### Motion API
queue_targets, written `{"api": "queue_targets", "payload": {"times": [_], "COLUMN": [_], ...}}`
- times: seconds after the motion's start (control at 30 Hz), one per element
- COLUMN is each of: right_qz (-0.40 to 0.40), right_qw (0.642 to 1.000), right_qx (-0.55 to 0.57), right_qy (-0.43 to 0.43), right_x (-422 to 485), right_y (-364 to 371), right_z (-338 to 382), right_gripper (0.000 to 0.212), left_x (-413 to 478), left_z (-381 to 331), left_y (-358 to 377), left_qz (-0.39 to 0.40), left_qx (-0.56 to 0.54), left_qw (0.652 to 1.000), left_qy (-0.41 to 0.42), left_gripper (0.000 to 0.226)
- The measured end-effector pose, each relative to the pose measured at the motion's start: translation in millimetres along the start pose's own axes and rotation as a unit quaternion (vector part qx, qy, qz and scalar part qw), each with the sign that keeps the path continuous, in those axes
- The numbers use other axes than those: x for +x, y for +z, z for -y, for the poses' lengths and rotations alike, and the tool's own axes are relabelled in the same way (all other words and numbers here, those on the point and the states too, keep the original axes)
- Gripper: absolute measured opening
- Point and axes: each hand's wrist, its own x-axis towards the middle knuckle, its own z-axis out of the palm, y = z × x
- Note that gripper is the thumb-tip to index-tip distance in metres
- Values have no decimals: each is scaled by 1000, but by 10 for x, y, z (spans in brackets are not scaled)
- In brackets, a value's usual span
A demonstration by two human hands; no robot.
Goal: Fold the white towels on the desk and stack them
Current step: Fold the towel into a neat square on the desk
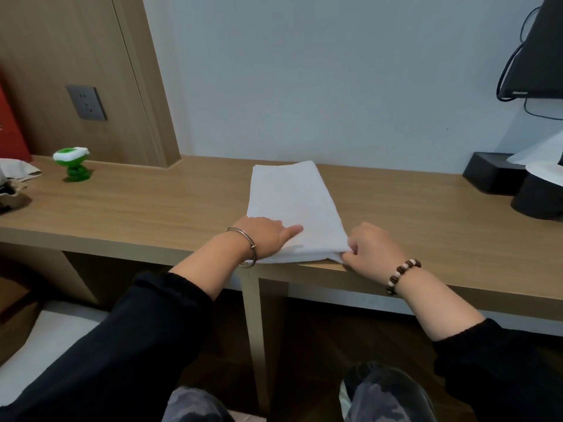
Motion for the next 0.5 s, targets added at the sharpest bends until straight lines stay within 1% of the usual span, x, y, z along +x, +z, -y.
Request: {"api": "queue_targets", "payload": {"times": [0.07,0.13,0.17,0.23,0.3,0.4,0.5], "right_qz": [-40,-79,-92,-108,-121,-140,-141], "right_qw": [998,993,991,989,990,985,982], "right_qx": [31,70,74,74,74,87,97], "right_qy": [-32,-48,-60,-64,-22,54,74], "right_x": [-42,-83,-102,-128,-134,-130,-118], "right_y": [-7,2,18,58,87,140,169], "right_z": [20,9,-6,-50,-85,-115,-129], "right_gripper": [24,12,11,11,9,8,8], "left_x": [38,80,98,127,156,208,224], "left_z": [-65,-187,-241,-319,-341,-346,-334], "left_y": [-33,28,94,233,335,403,409], "left_qz": [-26,-81,-89,-67,-54,-59,-56], "left_qx": [-14,12,6,-17,-29,-32,-34], "left_qw": [999,997,996,997,998,998,998], "left_qy": [-27,-9,4,15,9,-1,-18], "left_gripper": [58,59,56,51,54,59,61]}}
